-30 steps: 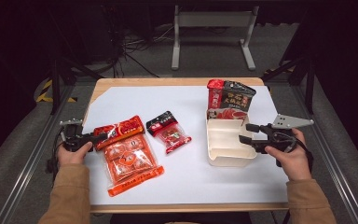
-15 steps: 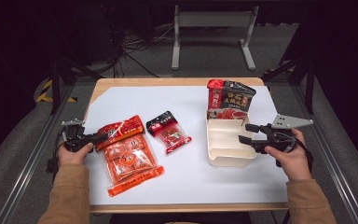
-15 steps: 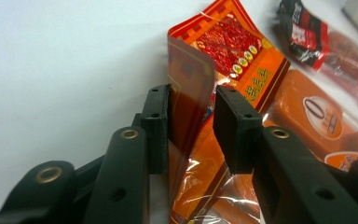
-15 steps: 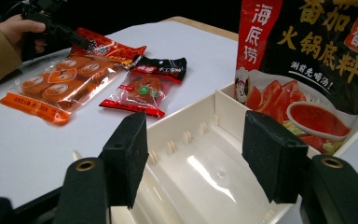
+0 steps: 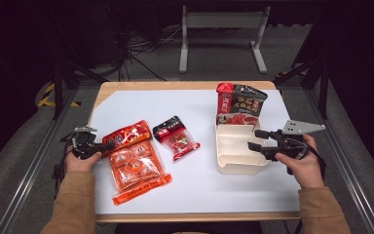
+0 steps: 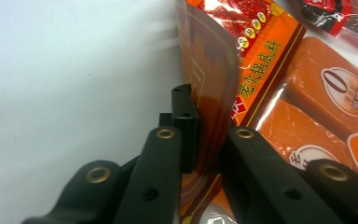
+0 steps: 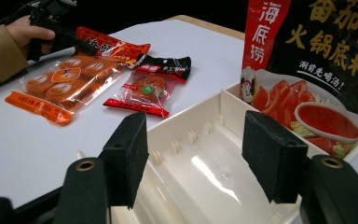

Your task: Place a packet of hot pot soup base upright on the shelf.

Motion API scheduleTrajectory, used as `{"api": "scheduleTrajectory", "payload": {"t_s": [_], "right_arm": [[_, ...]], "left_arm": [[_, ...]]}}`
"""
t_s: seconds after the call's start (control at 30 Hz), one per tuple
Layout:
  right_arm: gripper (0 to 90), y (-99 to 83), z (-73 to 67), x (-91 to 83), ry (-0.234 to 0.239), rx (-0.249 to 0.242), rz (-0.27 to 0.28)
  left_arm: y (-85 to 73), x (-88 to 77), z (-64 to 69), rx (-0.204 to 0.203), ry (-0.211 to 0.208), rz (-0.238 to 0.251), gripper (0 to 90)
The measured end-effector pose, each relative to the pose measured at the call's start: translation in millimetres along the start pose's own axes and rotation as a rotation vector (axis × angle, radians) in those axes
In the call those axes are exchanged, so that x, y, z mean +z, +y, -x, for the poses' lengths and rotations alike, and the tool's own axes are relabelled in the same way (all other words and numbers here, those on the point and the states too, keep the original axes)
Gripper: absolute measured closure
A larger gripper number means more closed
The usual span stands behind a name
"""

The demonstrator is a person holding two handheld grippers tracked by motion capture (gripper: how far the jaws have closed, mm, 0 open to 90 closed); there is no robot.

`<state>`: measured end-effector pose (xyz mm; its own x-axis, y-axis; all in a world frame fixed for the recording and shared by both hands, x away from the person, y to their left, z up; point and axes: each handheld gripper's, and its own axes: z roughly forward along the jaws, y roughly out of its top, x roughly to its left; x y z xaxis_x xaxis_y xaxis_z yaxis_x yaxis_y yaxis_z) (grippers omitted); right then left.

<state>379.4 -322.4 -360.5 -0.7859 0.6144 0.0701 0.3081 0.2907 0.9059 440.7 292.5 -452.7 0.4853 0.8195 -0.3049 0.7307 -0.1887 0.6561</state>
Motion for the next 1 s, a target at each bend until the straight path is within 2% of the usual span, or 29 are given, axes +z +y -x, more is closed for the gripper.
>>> {"api": "scheduleTrajectory", "payload": {"t_s": [0.13,0.23,0.3,0.4,0.53,0.63,0.73,1.0], "right_arm": [[44.8,0.1,-0.6,-1.0,0.0,-0.006,0.003],[47.1,1.2,-0.3,-2.3,-0.002,-0.033,0.004],[48.9,1.7,-0.2,-2.9,0.001,-0.043,0.018],[51.7,2.5,-1.1,-4.0,0.027,-0.022,0.02],[52.6,2.5,-3.7,-4.4,0.029,0.0,0.015],[53.2,4.2,-6.7,-3.6,0.019,-0.013,0.009],[54.7,5.9,-9.5,-3.3,0.029,-0.022,0.01],[57.4,10.1,-14.2,-5.3,0.038,-0.025,0.013]], "left_arm": [[1.0,-2.8,1.5,0.001,0.012,0.014,89.8],[1.9,-8.9,1.2,-0.005,-0.006,0.041,89.9],[2.8,-11.7,2.8,-0.001,-0.004,0.051,90.0],[4.6,-17.0,4.8,0.002,-0.011,0.069,90.0],[7.3,-29.1,6.6,-0.004,-0.037,0.121,90.0],[10.8,-39.7,11.7,0.006,-0.051,0.159,90.0],[13.9,-48.3,17.7,0.021,-0.058,0.183,90.0],[19.2,-62.3,29.9,0.029,-0.089,0.23,90.0]]}}
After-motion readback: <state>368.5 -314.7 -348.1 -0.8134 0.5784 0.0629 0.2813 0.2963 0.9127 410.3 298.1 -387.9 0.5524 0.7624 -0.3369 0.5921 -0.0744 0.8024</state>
